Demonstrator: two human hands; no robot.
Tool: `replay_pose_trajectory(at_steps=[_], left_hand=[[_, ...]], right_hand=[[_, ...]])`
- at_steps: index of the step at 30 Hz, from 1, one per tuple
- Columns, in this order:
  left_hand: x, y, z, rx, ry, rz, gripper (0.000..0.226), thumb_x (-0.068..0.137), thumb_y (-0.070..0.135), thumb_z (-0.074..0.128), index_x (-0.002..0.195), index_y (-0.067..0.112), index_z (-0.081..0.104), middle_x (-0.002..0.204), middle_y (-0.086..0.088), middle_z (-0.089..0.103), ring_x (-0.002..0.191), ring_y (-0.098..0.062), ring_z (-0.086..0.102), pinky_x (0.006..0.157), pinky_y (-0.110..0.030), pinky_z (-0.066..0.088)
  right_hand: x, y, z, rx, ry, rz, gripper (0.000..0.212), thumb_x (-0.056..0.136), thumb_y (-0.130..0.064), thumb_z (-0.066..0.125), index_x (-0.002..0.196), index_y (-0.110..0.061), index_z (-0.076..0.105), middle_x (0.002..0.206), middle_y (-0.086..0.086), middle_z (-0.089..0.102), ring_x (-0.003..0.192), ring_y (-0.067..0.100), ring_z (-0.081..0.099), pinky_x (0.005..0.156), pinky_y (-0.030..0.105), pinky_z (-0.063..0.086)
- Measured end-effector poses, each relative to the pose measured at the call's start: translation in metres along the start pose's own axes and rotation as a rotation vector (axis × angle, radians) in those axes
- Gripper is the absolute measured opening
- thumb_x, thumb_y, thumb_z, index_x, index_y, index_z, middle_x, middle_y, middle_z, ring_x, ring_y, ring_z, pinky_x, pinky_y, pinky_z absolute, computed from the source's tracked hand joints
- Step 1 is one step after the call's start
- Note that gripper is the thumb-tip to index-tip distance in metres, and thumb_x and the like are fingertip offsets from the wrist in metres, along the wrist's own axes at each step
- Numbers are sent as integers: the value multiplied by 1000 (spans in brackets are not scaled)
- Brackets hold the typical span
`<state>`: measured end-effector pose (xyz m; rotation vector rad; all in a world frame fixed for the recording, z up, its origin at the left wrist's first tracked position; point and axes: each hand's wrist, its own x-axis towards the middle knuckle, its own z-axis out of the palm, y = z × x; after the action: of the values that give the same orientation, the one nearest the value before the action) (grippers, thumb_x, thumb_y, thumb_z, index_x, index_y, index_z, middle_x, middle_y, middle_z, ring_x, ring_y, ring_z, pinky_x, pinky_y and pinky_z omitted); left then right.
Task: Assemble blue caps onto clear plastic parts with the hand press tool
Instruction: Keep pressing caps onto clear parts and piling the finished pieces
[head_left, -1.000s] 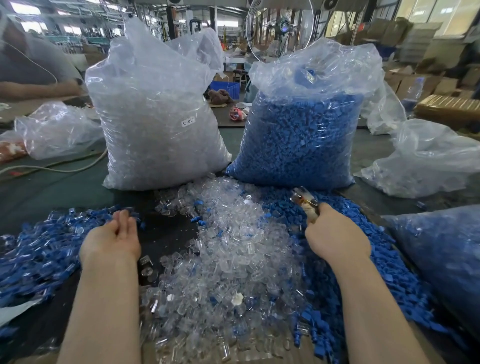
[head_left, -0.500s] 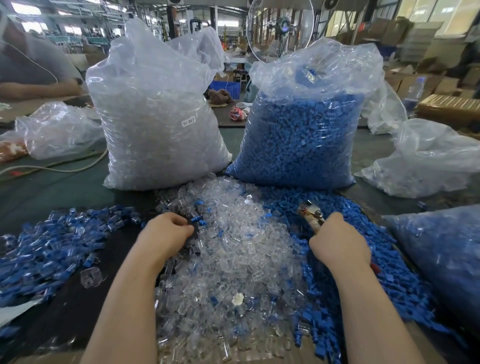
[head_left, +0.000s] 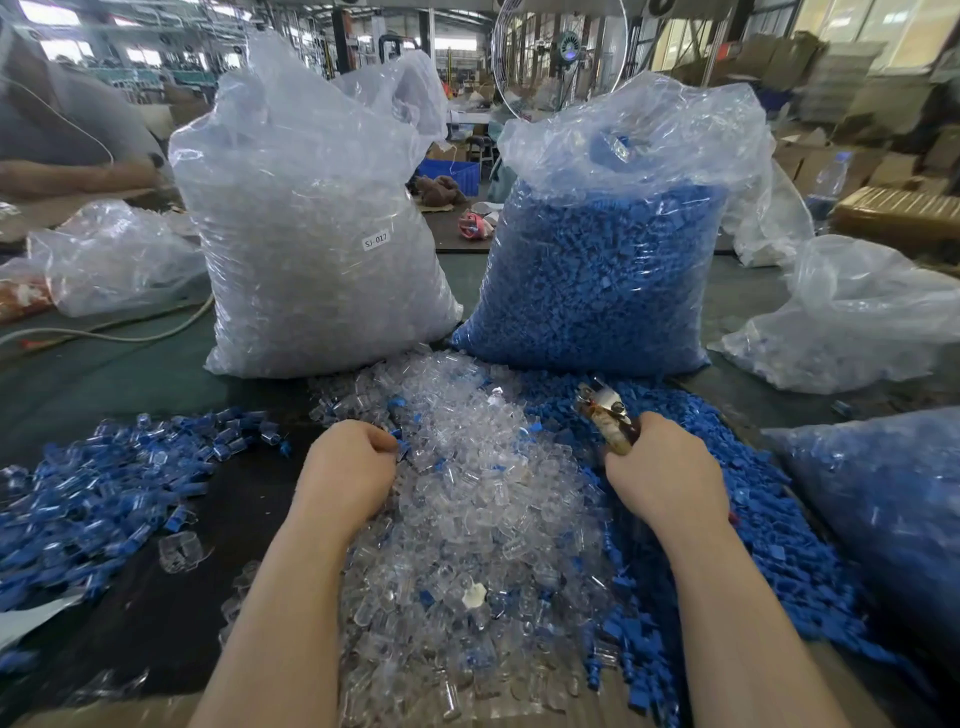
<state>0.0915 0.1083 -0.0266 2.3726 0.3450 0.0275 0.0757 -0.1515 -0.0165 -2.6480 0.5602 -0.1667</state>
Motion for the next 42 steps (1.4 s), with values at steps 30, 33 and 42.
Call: replay_pose_trajectory(at_steps=[30, 33, 42], left_hand=[[-32, 59, 5, -707, -33, 106, 19, 81, 33, 78, 78, 14, 75, 71, -1, 74, 63, -7, 67, 62, -20, 56], [-37, 65, 11, -760, -42, 92, 26, 87, 34, 72, 80, 9, 75, 70, -2, 75, 61, -8, 69, 58, -19, 57], [-41, 70, 20, -882, 22, 68, 28, 84, 27, 76, 77, 1, 70, 67, -7, 74, 62, -15, 73, 54, -23, 55]], right_hand=[[-1, -16, -4, 703, -8, -302, 15, 86, -15, 71, 80, -28, 68, 64, -20, 65, 55, -6, 55, 56, 13, 38], [-3, -20, -4, 763, -26, -361, 21, 88, -7, 68, 81, -26, 69, 61, -28, 62, 54, -10, 54, 49, 6, 38], [-10, -32, -1, 801, 72, -492, 21, 84, -11, 74, 79, -29, 65, 72, -27, 67, 66, -5, 60, 62, 7, 42]])
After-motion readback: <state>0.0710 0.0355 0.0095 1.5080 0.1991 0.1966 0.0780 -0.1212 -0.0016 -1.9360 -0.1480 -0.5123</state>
